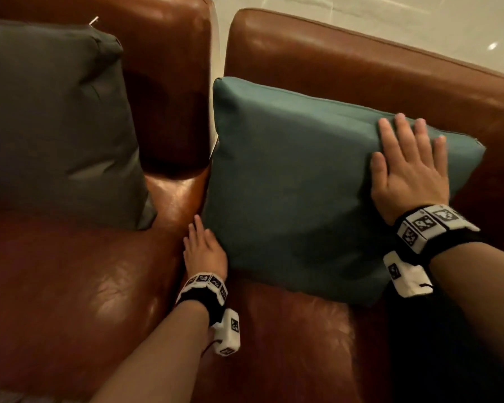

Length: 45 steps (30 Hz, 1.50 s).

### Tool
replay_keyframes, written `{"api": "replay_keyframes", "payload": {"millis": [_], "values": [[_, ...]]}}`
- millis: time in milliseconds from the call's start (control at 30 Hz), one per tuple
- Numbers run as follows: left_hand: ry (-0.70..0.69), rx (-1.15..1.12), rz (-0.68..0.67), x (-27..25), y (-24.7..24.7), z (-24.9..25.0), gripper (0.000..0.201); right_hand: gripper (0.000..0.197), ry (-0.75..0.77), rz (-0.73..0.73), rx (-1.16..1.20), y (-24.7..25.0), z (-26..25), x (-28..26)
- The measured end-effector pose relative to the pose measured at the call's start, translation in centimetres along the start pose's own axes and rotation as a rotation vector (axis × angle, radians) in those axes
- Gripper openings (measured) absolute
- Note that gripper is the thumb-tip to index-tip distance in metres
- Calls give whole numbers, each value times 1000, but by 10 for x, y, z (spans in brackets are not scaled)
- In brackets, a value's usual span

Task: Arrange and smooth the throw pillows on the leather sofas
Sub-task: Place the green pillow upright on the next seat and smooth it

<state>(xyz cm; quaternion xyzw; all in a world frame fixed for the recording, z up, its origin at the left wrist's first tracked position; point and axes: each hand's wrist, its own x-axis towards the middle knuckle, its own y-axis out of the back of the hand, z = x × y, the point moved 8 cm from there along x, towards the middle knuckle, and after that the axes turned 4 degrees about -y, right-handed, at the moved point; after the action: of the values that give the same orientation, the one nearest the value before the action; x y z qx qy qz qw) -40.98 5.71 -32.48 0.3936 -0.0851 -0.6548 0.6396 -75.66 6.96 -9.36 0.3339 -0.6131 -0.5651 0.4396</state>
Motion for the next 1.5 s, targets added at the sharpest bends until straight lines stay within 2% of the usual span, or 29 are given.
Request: {"api": "replay_keyframes", "payload": {"millis": [33,100,167,233,267,300,367,533,633,700,800,867,933,1033,1067,1167,1233,1267,1367,1400,1433,1500], "values": [[-83,6,50,-2,13,10,54,57,-61,-5,16,-1,22,-3],[-336,52,232,-20,43,56,61,59,-165,-17,49,2,48,-10],[-725,158,285,-55,53,128,66,61,-162,24,84,9,34,-18],[-1095,332,209,-89,31,191,67,61,30,79,136,14,-20,-31],[-1183,412,168,-93,17,209,66,60,155,86,140,8,-50,-41],[-1210,490,140,-88,6,217,66,60,242,71,120,-2,-71,-52],[-1182,590,146,-66,-5,208,69,60,252,38,40,-23,-71,-62],[-976,505,216,-17,22,151,75,64,-33,-14,10,-37,19,-62],[-886,436,238,-19,40,153,73,65,-183,7,81,-27,39,-64],[-978,408,240,-38,44,189,70,65,-146,61,147,-12,19,-59],[-1198,504,151,-57,25,256,63,61,125,88,136,-3,-49,-48],[-1186,638,127,-36,26,261,62,59,221,47,128,-12,-84,-36],[-1126,695,149,-10,36,248,63,60,115,22,120,-17,-58,-26],[-937,563,116,22,61,223,64,61,-232,10,173,-26,33,-27],[-913,529,88,27,63,220,63,61,-320,-9,192,-30,58,-32],[-917,493,89,27,65,223,65,63,-423,-29,244,-32,93,-40],[-874,468,170,18,70,225,67,64,-386,20,260,-16,76,-42],[-914,482,197,8,68,229,68,65,-293,65,259,-4,53,-42],[-1271,646,130,-30,32,244,65,62,179,108,218,8,-49,-52],[-1318,694,116,-33,25,244,64,61,279,79,179,1,-69,-55],[-1304,717,116,-28,23,244,64,60,316,52,136,-7,-72,-56],[-1207,714,122,-11,29,240,66,60,217,42,96,-22,-35,-53]]}}
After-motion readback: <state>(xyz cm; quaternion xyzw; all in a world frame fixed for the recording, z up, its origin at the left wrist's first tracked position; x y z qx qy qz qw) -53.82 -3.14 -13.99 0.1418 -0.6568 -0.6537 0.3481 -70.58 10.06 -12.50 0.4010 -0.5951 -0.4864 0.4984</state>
